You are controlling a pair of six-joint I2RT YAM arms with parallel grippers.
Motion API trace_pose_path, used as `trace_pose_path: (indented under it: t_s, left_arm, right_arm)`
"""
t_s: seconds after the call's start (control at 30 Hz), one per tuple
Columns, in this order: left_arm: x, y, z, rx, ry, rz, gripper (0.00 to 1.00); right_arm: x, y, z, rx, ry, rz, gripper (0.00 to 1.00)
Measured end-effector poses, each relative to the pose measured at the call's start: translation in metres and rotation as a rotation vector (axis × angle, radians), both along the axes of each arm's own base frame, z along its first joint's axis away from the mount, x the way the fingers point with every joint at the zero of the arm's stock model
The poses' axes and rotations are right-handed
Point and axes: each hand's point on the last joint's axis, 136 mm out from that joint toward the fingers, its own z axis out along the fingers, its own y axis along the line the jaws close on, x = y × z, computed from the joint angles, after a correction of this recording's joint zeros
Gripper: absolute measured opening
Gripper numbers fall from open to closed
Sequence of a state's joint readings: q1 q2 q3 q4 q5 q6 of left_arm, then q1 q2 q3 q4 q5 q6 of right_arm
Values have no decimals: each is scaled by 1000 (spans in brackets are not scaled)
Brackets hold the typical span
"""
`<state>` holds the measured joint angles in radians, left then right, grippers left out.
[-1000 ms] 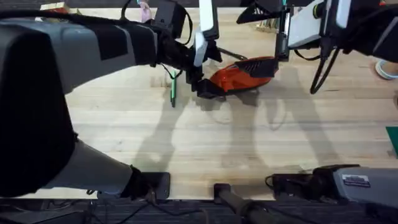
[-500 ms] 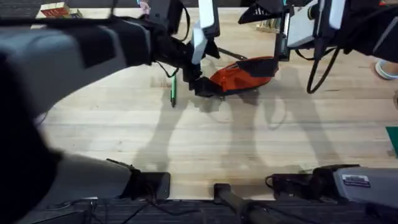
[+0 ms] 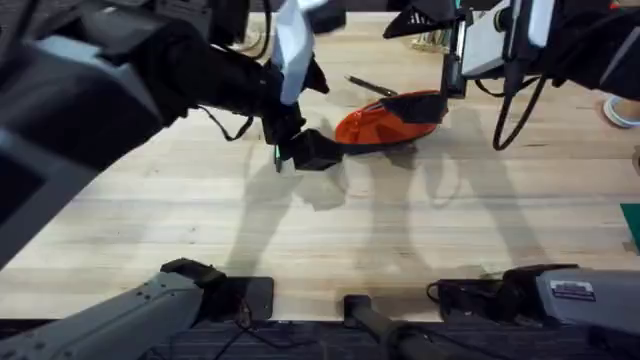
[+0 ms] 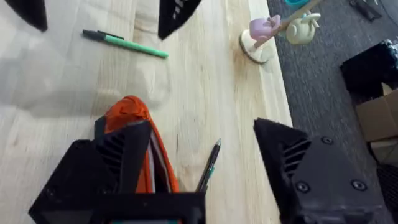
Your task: Unzip the bag, pick up the pens from the table one at a time and place them inside, then zip the bag closed.
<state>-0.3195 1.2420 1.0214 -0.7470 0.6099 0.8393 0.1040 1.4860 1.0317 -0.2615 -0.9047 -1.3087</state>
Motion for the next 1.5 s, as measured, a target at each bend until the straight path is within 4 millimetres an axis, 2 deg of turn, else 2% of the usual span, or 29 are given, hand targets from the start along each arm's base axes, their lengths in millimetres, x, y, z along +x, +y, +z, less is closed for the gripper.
trace_pose_path:
  t_s: [0.23,0.4,0.67,1.13,1.17,1.2,1.37,1.4,1.5]
  left_arm:
    - [1,13,33,-83,49,261,993]
    - [4,25,47,-133,76,427,993]
    - [6,30,49,-152,105,499,994]
    - [8,32,48,-150,109,523,993]
    - [8,32,48,-150,109,524,993]
    - [8,32,48,-150,109,524,992]
    - [8,33,48,-149,110,528,993]
    - [8,33,48,-149,110,528,993]
    - [8,33,48,-149,109,528,993]
  right_arm:
    - [0,0,0,0,0,0,995]
    - [0,0,0,0,0,0,996]
    - [0,0,0,0,0,0,996]
    - [0,0,0,0,-1,1,990]
    - [0,0,0,-1,-2,1,935]
    - [0,0,0,-2,-3,2,827]
    - [-2,0,-2,-3,9,1,103]
    - [-3,0,-3,-4,19,1,53]
    - [-4,0,-3,2,27,5,31]
